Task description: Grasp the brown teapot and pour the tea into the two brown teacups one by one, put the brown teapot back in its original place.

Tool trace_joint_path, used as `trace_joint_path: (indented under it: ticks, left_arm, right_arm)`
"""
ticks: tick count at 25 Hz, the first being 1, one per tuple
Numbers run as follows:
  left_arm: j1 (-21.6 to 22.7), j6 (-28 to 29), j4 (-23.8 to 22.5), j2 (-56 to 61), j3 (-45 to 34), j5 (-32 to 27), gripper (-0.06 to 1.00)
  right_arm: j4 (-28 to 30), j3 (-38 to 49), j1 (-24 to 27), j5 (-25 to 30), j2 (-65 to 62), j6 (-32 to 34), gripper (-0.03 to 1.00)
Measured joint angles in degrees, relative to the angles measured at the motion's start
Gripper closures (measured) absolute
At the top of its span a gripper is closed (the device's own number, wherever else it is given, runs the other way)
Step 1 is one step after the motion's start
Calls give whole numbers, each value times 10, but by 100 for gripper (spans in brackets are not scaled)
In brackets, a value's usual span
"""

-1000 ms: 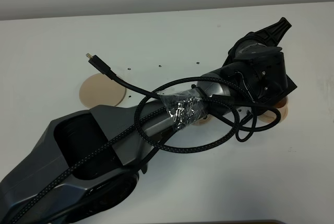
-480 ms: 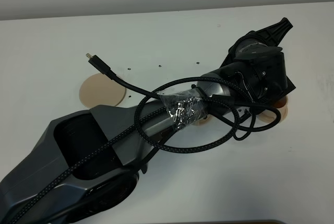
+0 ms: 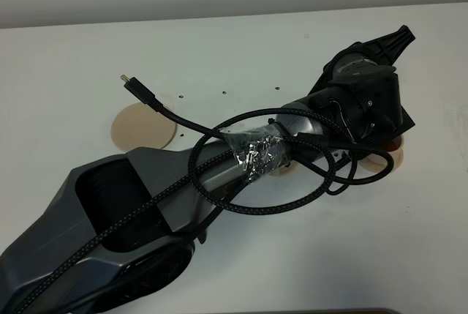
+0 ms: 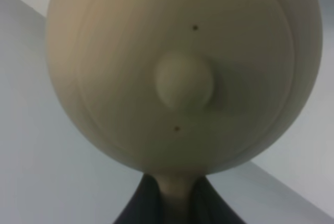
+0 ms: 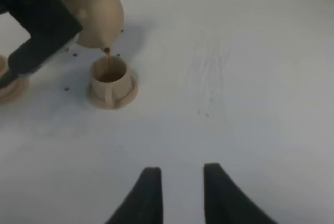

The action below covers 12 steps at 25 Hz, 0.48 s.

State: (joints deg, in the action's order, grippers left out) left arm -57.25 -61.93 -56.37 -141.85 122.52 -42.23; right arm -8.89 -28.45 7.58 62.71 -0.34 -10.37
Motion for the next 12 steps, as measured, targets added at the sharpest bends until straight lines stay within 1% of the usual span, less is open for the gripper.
trace_joint_path:
  ticks: [6,12]
  left_arm:
    - [0,0,-19,0,0,7,82]
    - [0,0,-25,0,0,18,82]
  right_arm:
    - [0,0,0,0,0,0,78]
    - [0,0,0,0,0,0,78]
